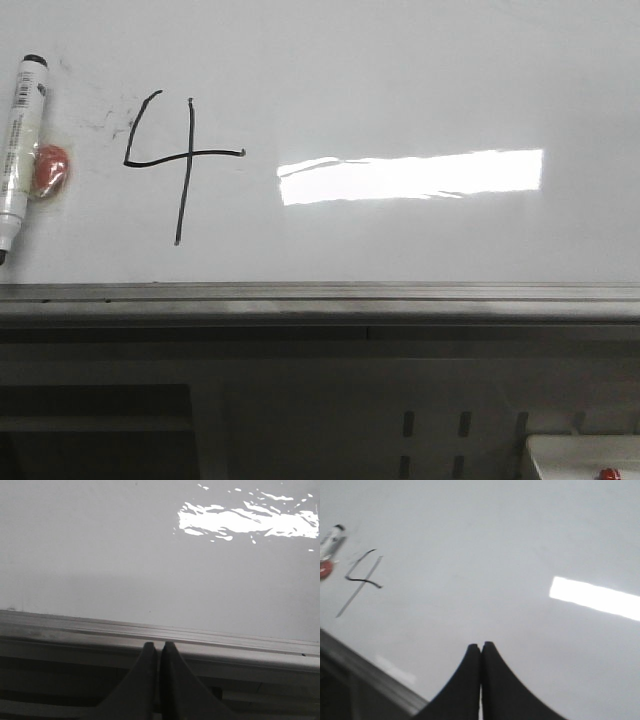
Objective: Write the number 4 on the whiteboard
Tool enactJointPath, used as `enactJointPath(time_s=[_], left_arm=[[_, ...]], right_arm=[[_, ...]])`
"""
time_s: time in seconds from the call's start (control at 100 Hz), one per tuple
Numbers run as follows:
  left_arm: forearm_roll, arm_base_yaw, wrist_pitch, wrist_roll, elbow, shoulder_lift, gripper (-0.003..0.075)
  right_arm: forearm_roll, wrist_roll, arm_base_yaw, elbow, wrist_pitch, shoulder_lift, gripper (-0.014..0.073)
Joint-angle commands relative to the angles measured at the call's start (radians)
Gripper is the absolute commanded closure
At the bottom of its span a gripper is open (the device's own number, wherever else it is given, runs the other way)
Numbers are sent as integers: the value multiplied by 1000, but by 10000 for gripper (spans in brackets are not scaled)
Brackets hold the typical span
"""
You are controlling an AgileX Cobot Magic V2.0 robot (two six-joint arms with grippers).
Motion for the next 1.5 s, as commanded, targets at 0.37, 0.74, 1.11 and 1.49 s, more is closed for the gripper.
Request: enactJointPath(time_s=[0.37,0.74,1.11,1.49], left_arm=[[-9,2,-38,-7,34,-26,741],[-12,2,-38,-7,34,-24,741],[-13,2,-38,-7,34,-24,741],[-13,2,-38,-7,34,-24,741]], right_arm=[[5,101,-452,89,126,-332,658],[48,163,-491,219,86,-330,658],[29,156,-498,219,327,-330,658],[29,156,-498,219,327,-330,658]])
